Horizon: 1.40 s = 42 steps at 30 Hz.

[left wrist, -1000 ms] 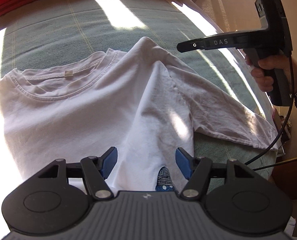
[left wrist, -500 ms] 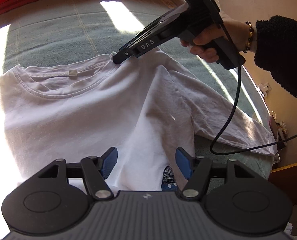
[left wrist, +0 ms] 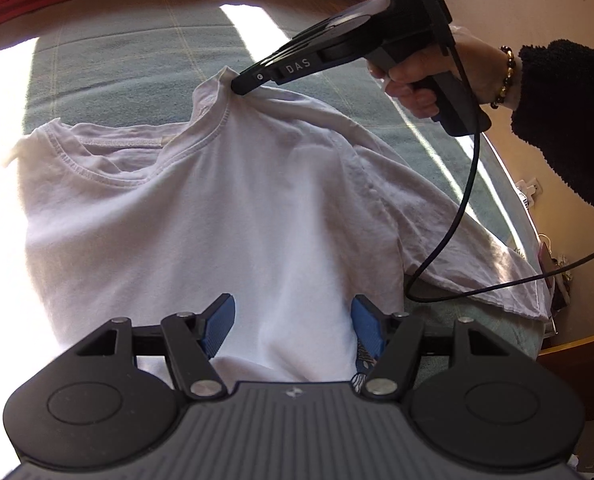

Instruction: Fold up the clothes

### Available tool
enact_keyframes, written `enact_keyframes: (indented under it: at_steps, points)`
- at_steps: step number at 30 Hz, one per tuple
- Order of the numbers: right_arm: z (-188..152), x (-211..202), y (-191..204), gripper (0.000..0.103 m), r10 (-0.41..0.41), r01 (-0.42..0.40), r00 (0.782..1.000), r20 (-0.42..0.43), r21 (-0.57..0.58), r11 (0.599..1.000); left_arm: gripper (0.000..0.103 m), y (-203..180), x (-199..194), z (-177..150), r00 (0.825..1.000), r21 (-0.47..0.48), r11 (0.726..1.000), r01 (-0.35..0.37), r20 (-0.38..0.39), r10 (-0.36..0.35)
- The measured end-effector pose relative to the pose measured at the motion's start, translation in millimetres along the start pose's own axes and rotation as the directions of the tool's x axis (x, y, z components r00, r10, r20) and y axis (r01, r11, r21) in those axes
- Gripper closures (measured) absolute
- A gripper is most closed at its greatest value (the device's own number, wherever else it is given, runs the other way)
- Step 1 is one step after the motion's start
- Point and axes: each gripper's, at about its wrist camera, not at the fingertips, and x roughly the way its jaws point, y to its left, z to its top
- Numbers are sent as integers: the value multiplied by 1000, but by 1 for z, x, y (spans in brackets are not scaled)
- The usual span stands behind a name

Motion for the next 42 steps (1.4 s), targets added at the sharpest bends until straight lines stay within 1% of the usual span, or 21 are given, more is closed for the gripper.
enact_keyframes:
  at_steps: [3,5,6,8,11,12,15,17,20,21,22,23,25,26,27,29,33,36,37,39,42]
  points:
    - [-3,15,3,95,-35,34,998,-47,-6,999,39,0,-2,0,1000,-7,1000,-5,8,6]
    - [-4,11,4,93,-50,51,998,-39,19,999,39,1,-4,0,1000,-10,1000,-4,16,4]
    - [-3,6,5,88,-61,61,998,-21,35,997,39,2,-5,-1,1000,-13,1000,-5,20,5]
    - [0,-6,7,87,-69,68,997,20,61,996,39,3,-7,-1,1000,-21,1000,-7,29,8]
    - [13,-19,14,86,-26,19,996,83,78,997,39,5,-11,-1,999,-33,999,-8,42,10]
    - [22,-20,20,81,18,-25,995,100,67,997,39,6,-12,-2,999,-36,999,-6,47,8]
    - [43,-3,42,72,128,-129,988,85,2,992,39,8,-16,-3,998,-45,999,1,59,2]
    - [54,19,60,72,176,-175,983,43,-35,984,39,10,-17,-7,998,-51,999,3,66,1]
    - [65,50,79,72,210,-209,978,-4,-73,975,39,15,-20,-12,997,-59,998,-1,78,6]
    - [67,61,85,71,200,-200,980,-16,-89,976,39,17,-20,-14,997,-60,998,-4,82,9]
    - [69,67,87,70,194,-195,981,-25,-91,976,39,19,-21,-16,996,-60,998,-8,86,13]
    - [71,72,89,65,194,-197,980,-34,-95,976,39,21,-22,-18,996,-61,998,-11,90,17]
    - [74,82,94,65,195,-199,980,-51,-103,975,39,25,-24,-21,995,-70,998,-8,98,15]
    - [76,81,97,74,197,-202,979,-57,-119,972,39,27,-25,-23,995,-76,997,-6,102,13]
    - [77,81,101,101,198,-205,978,-63,-135,969,39,29,-26,-24,994,-81,997,-3,106,12]
    - [83,79,108,100,208,-217,975,-73,-160,963,39,33,-28,-27,993,-92,996,2,114,9]
    - [100,77,121,100,164,-168,986,-36,-230,959,39,39,-33,-33,991,-113,994,7,131,8]
    - [108,83,126,100,139,-144,989,-41,-244,959,39,41,-36,-35,990,-124,992,-1,137,18]
    - [108,85,126,99,132,-141,990,-53,-229,963,39,42,-37,-35,990,-125,992,-4,138,21]
    - [107,84,123,89,122,-129,991,-48,-196,972,39,43,-40,-36,990,-127,992,-7,139,25]
    - [99,60,110,88,124,-124,992,-7,-115,986,39,44,-41,-35,990,-121,992,-21,137,37]
